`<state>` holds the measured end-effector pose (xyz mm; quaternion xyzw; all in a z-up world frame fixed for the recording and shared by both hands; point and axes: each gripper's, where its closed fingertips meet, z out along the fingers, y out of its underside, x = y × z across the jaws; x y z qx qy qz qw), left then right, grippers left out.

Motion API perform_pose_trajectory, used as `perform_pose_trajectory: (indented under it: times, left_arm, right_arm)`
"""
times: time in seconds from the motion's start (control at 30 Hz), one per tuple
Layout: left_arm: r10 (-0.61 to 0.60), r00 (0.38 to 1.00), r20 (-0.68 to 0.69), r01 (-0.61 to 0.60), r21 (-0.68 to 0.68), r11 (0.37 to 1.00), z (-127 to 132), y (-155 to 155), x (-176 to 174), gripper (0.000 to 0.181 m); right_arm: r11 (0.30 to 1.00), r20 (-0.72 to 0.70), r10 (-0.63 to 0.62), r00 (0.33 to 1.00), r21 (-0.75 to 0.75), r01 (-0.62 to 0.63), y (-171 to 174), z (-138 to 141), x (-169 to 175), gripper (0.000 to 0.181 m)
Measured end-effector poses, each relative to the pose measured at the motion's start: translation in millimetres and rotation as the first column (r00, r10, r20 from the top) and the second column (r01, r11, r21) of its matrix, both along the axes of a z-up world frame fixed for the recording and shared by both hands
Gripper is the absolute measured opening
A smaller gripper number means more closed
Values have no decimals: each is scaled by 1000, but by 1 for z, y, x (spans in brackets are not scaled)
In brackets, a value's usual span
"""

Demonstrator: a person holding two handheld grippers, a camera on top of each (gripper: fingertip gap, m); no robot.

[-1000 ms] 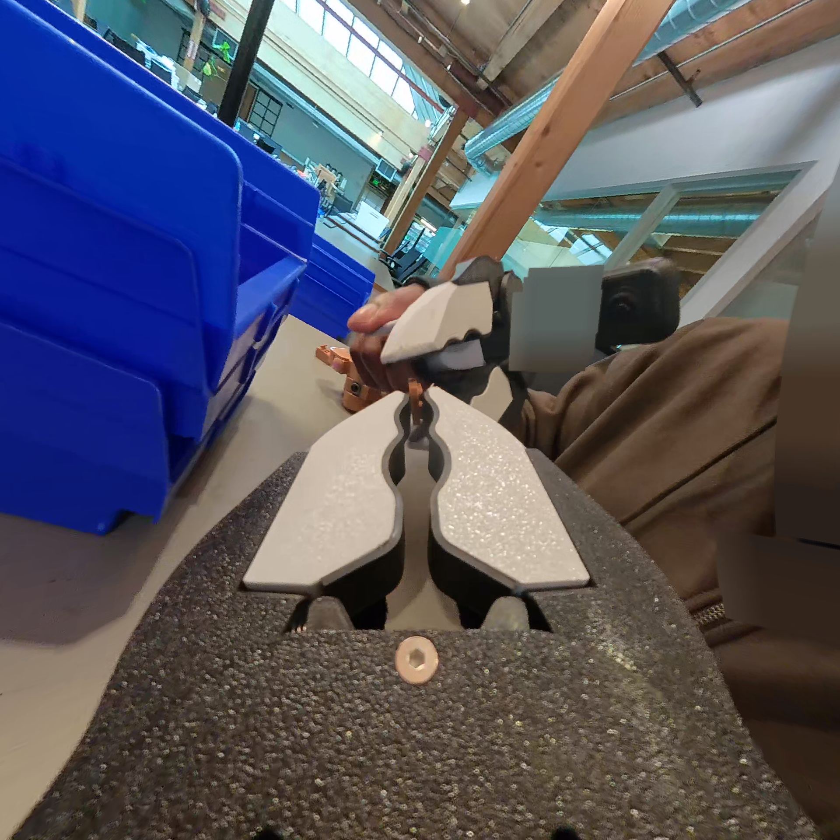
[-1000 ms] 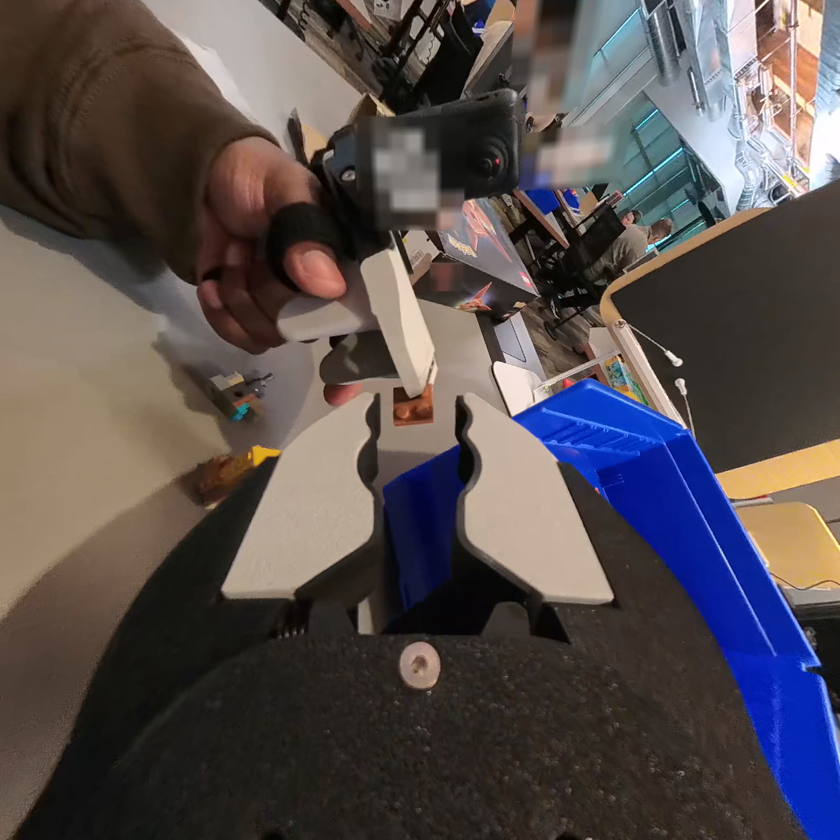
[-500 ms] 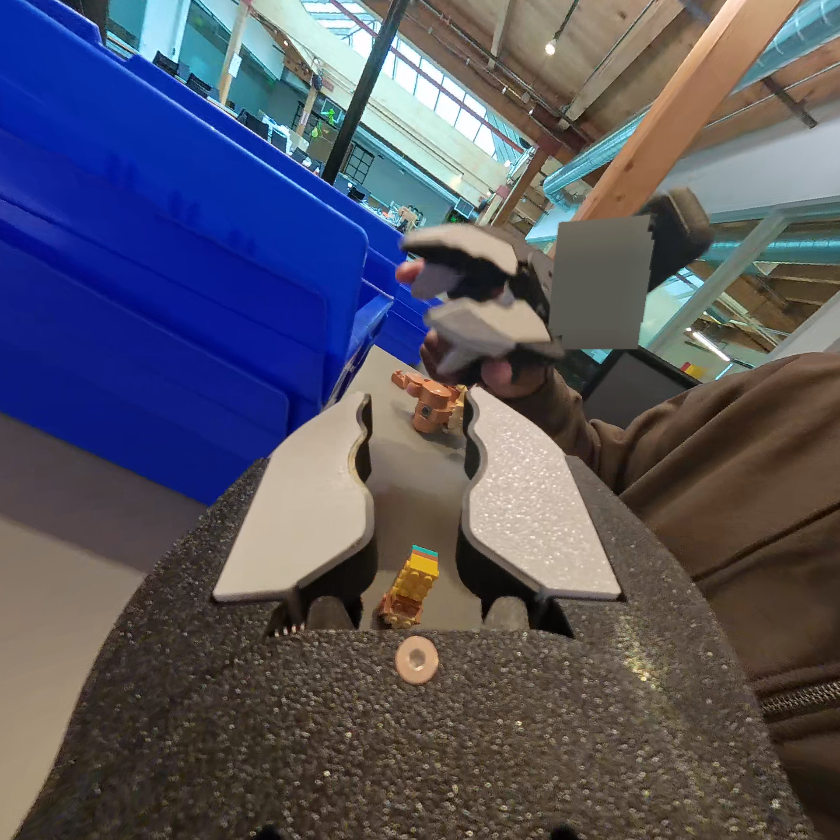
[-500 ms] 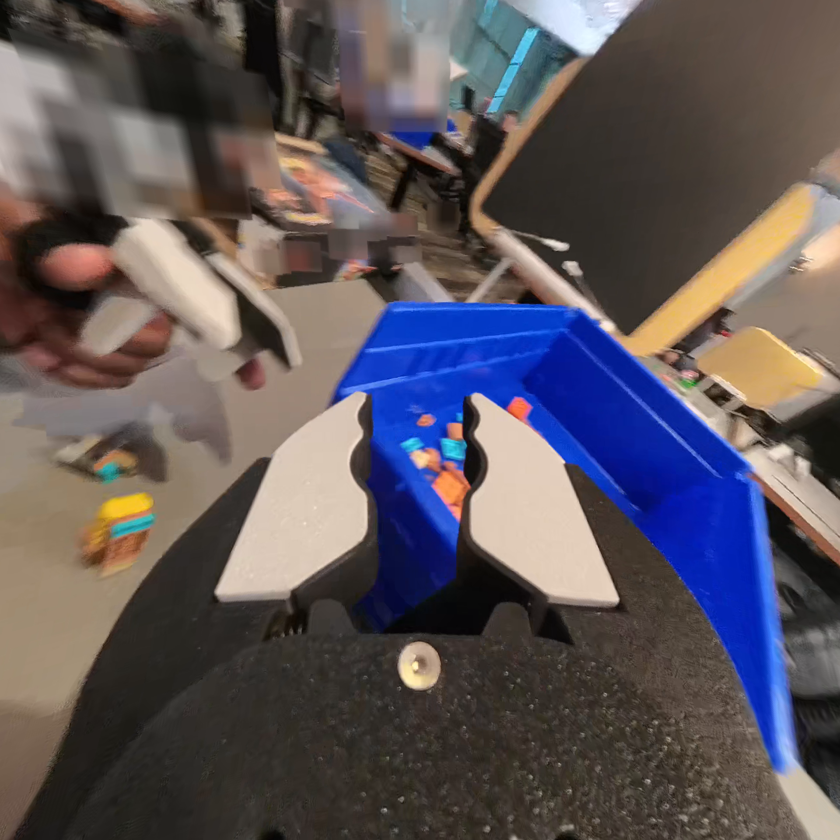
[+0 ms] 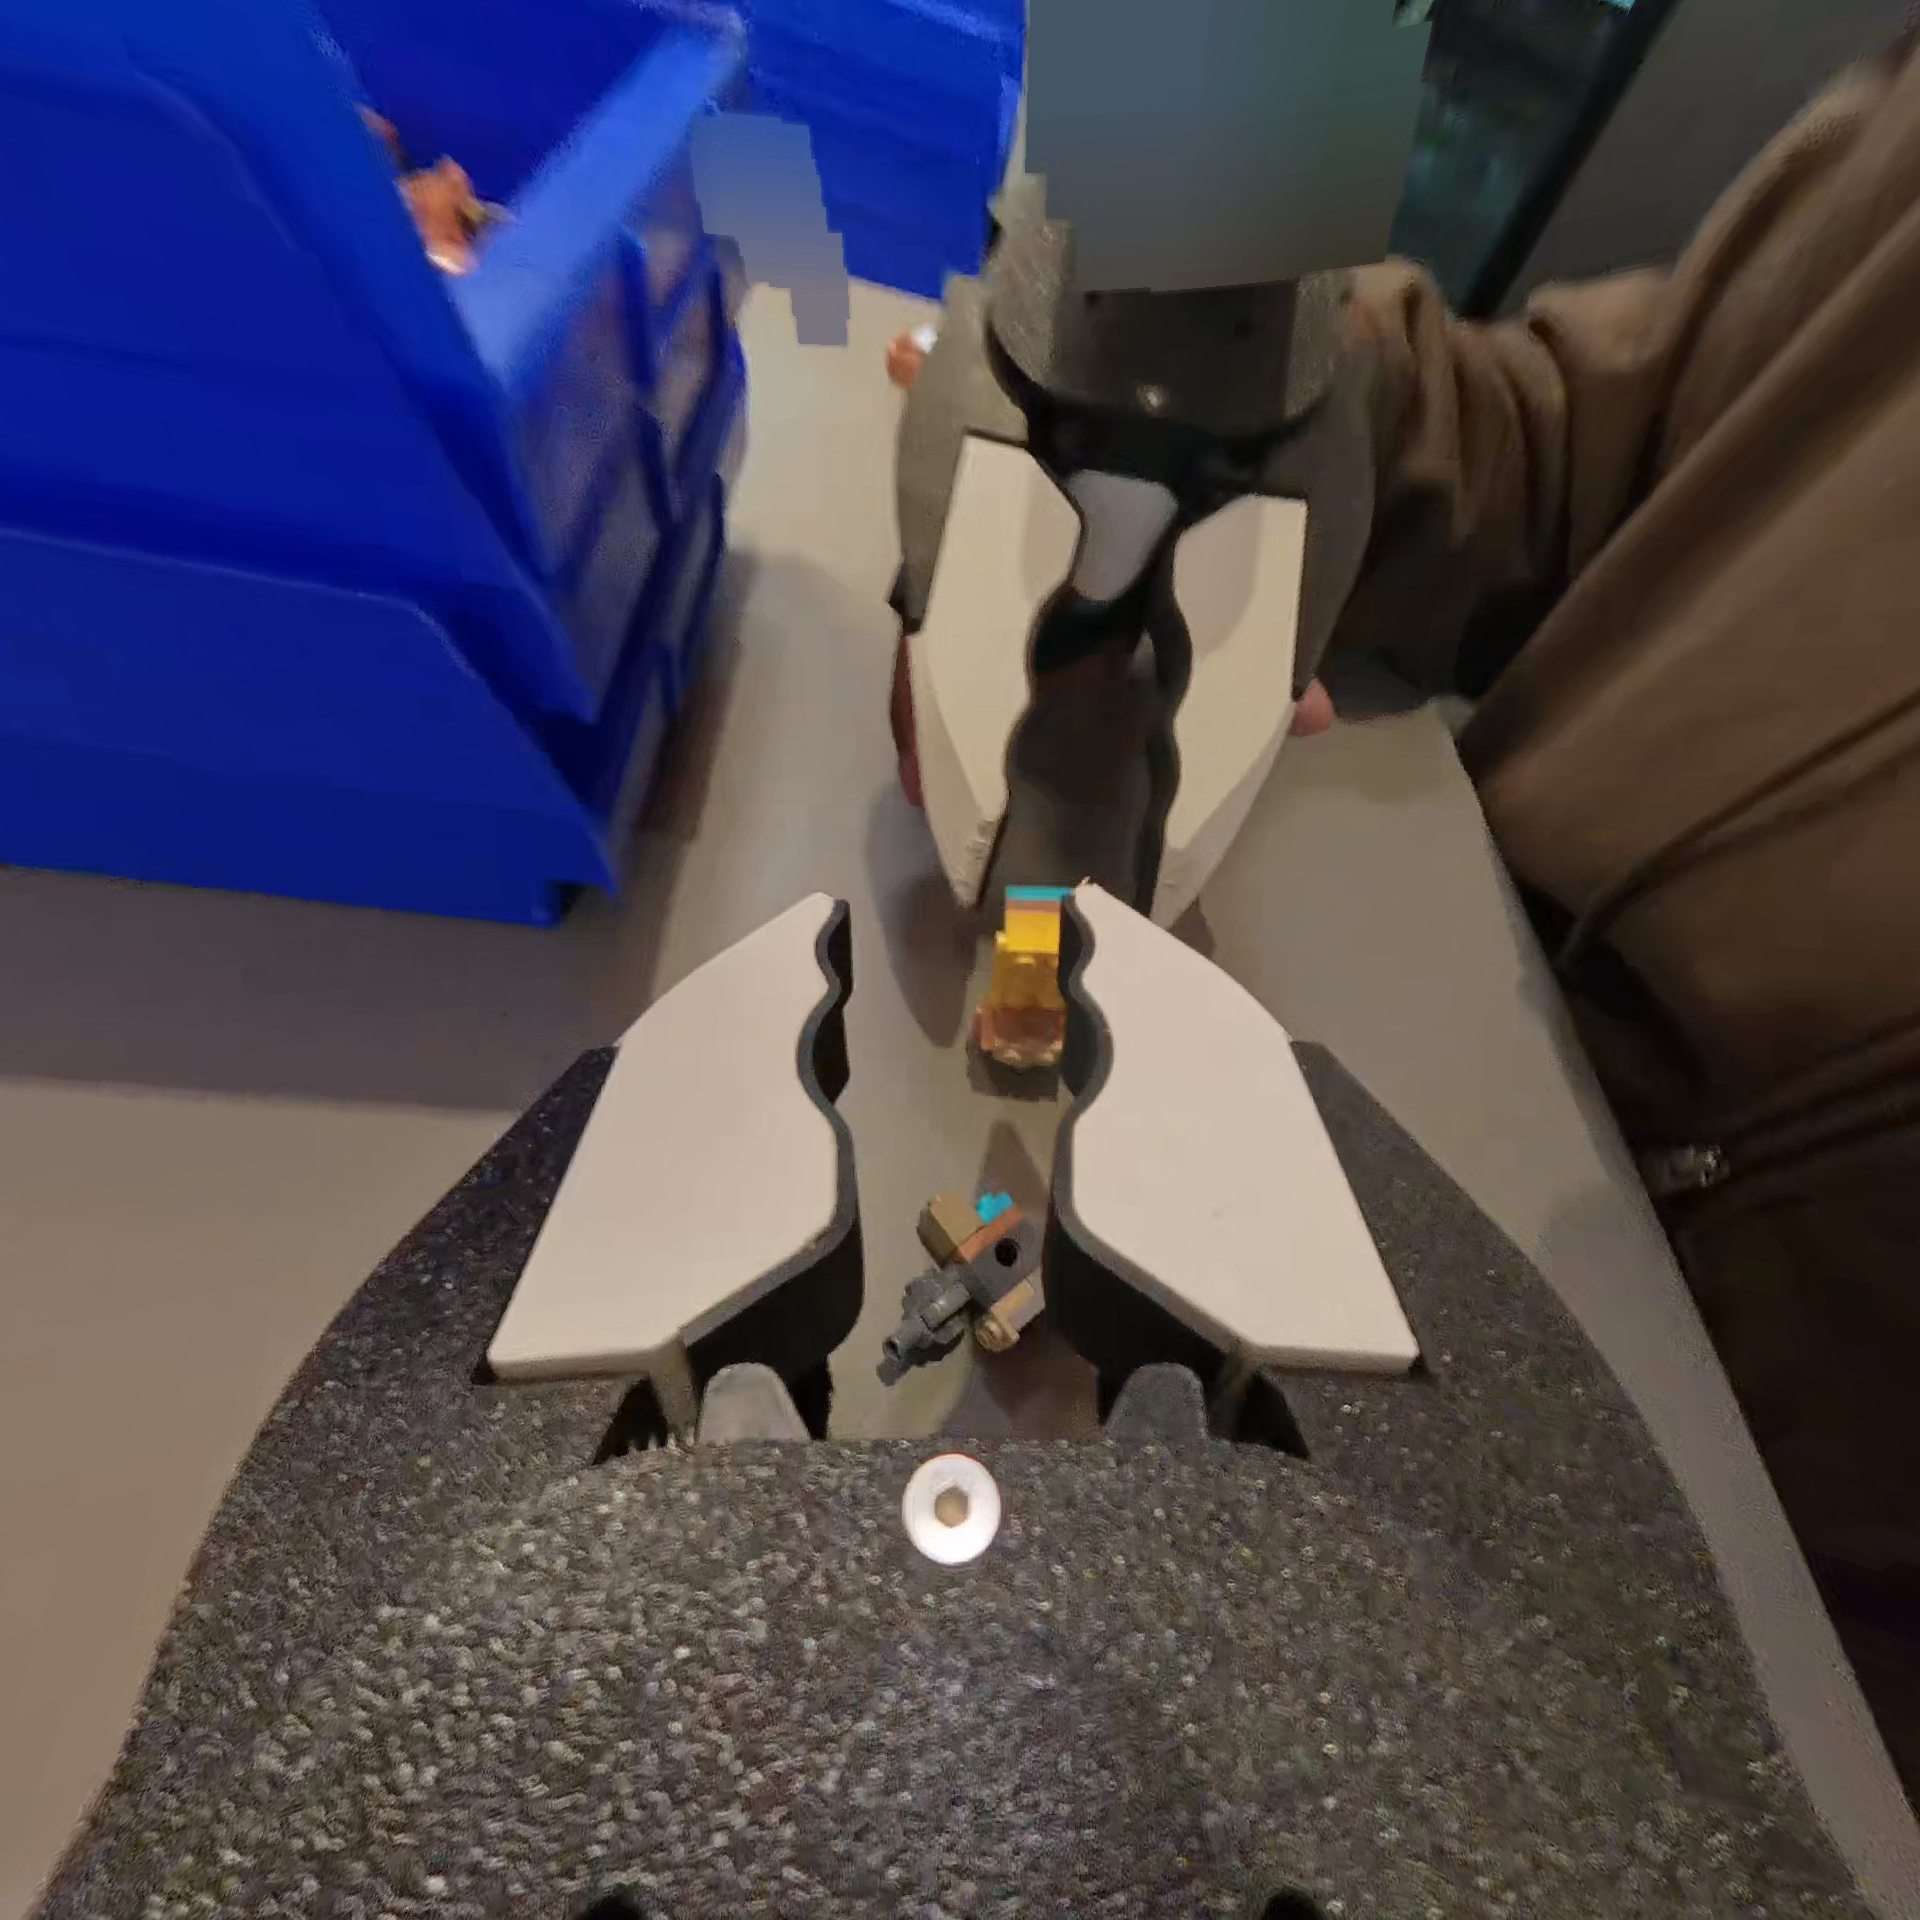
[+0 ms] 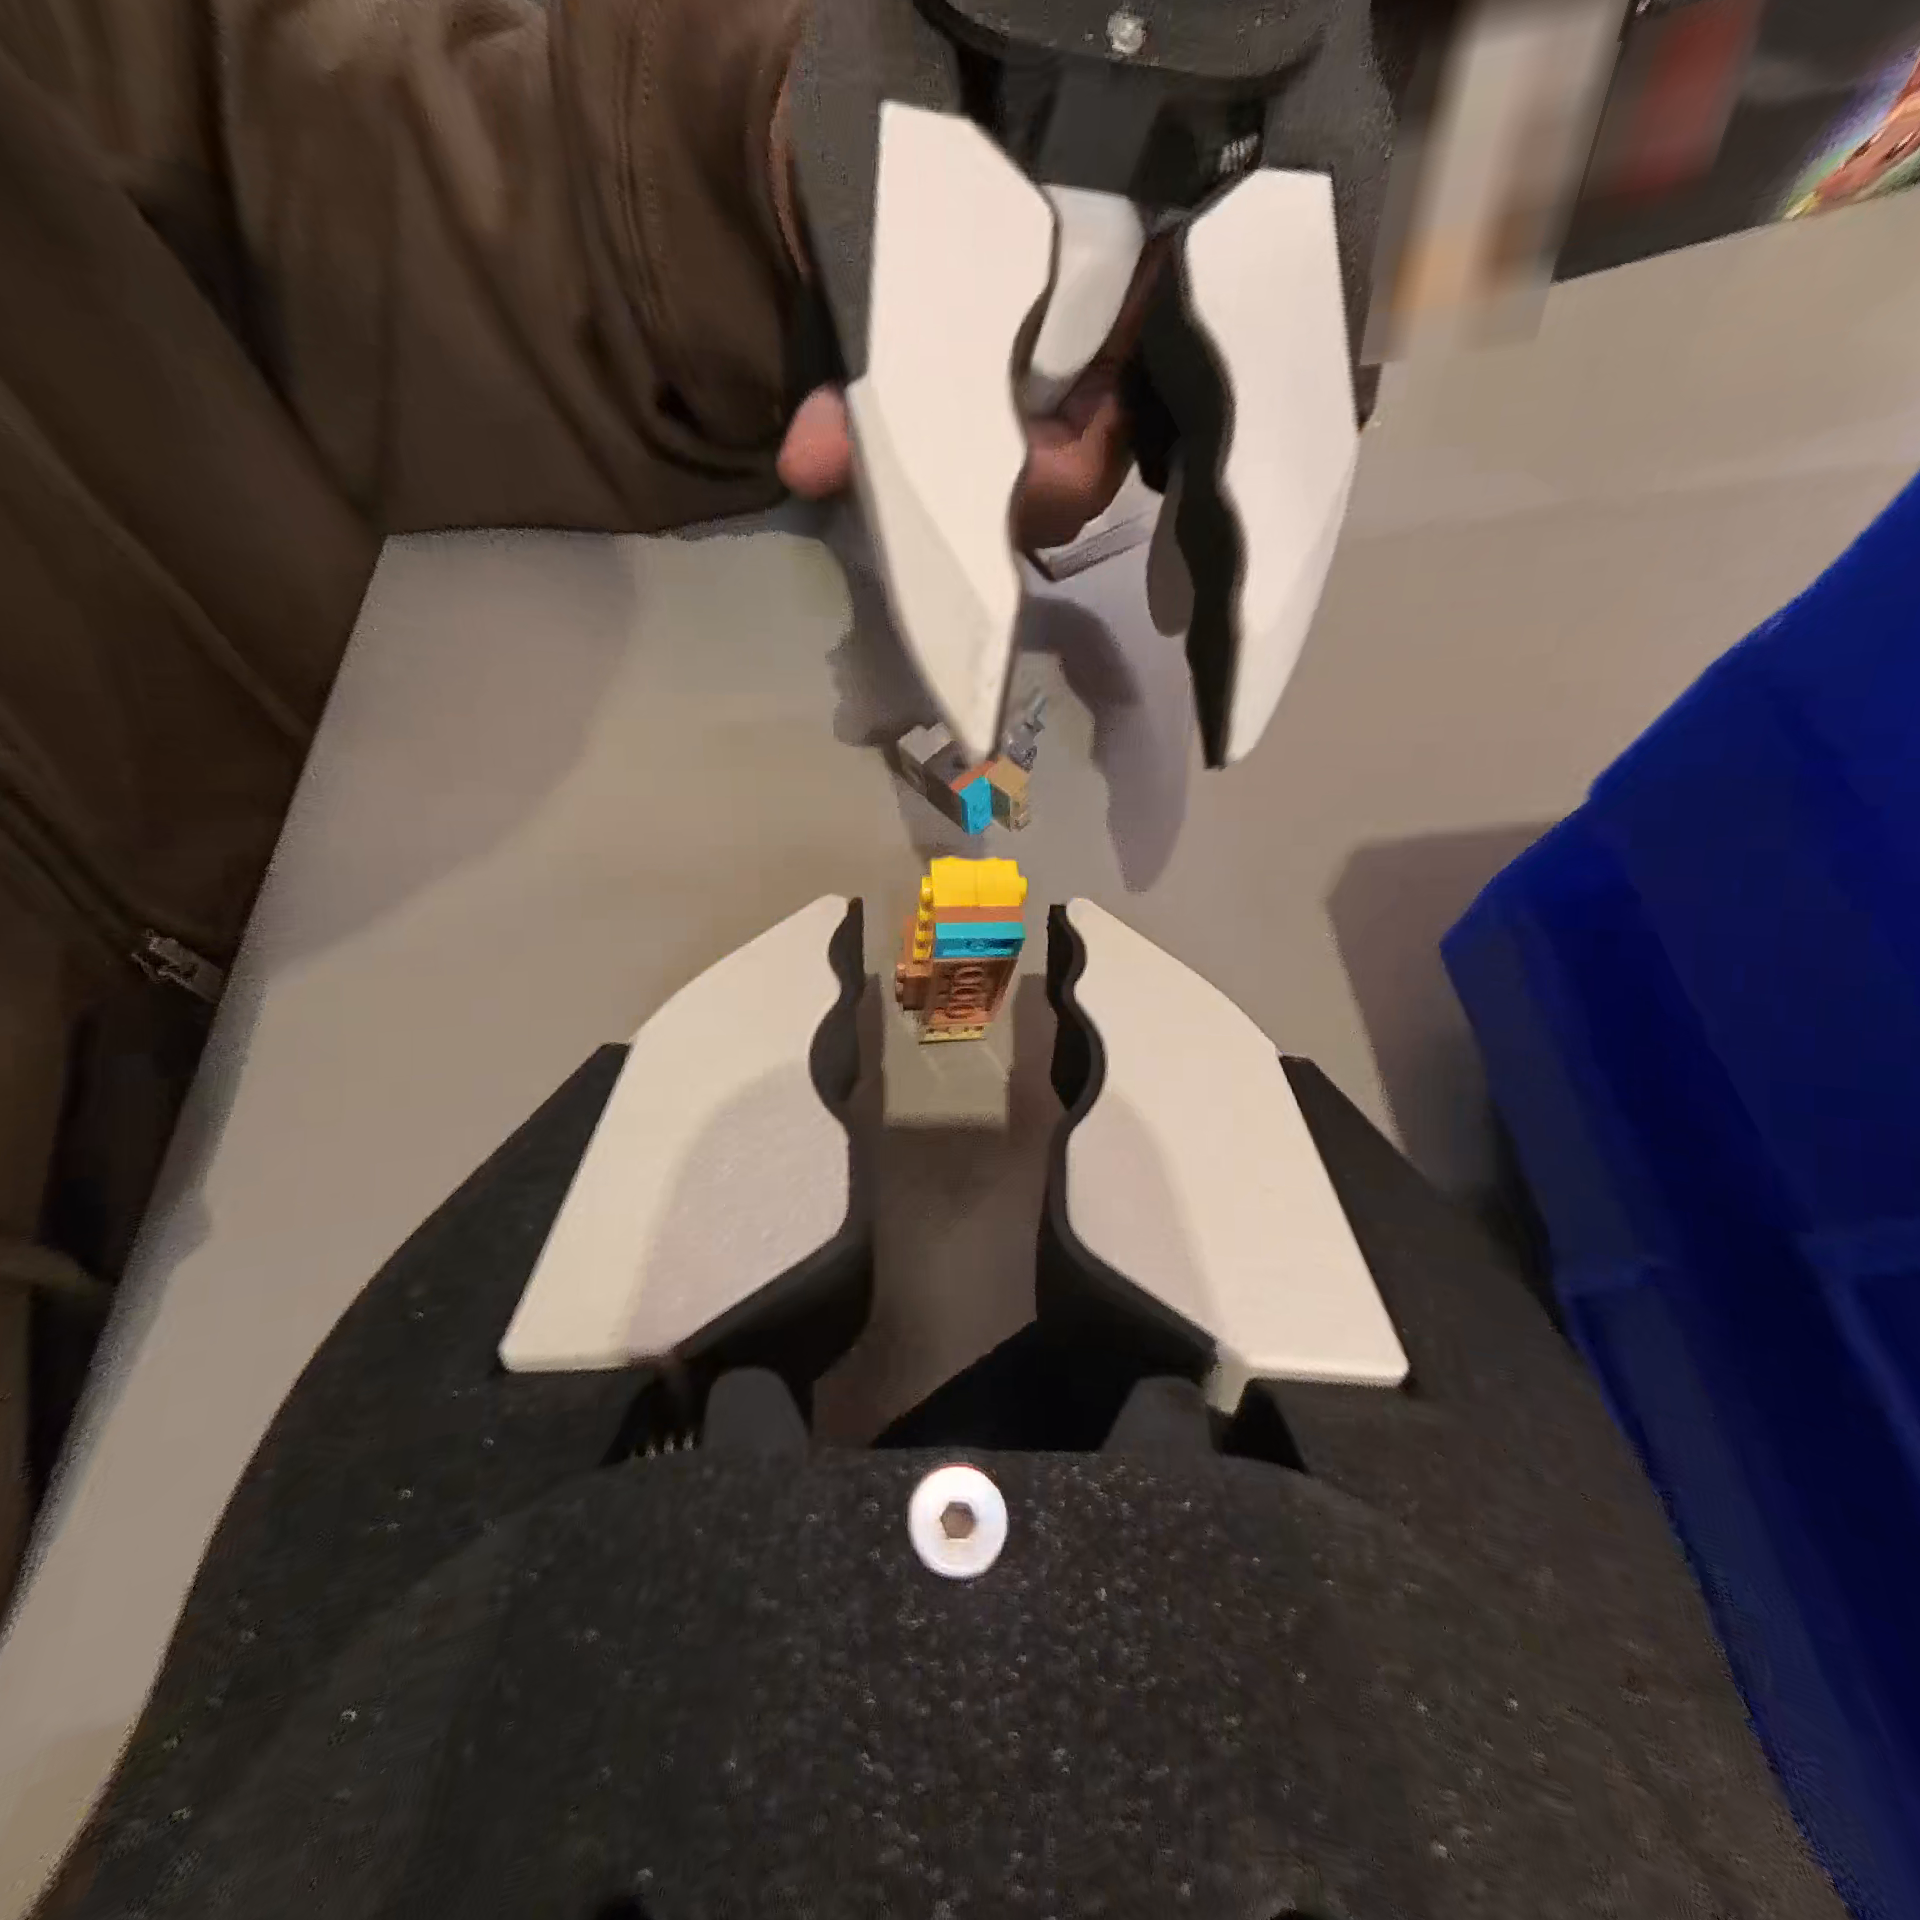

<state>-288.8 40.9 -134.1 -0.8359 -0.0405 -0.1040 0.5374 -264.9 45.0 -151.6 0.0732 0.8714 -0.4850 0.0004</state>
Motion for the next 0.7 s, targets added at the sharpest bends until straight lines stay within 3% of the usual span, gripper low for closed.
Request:
perform_pose_trajectory:
  times: [0.13, 0.33, 0.5, 0.7]
  left_arm:
    - [-87, 995, -54, 81, -96, 992, -19, 3, 16, 38]
    - [-121, 981, -153, 92, -188, 978, -34, 8, 22, 38]
    - [-74, 981, -178, 46, -160, 986, -35, 18, 18, 43]
    - [-39, 990, -132, 27, -94, 995, -25, 23, 16, 30]
  right_arm:
    - [999, 4, -35, 999, 38, 35, -1, -12, -5, 25]
    - [995, 23, -83, 996, -50, 84, 1, -2, -13, 17]
    - [972, 129, -99, 987, -199, 124, -1, 16, -18, 16]
    - [943, 212, -88, 973, -298, 150, -1, 28, -20, 17]
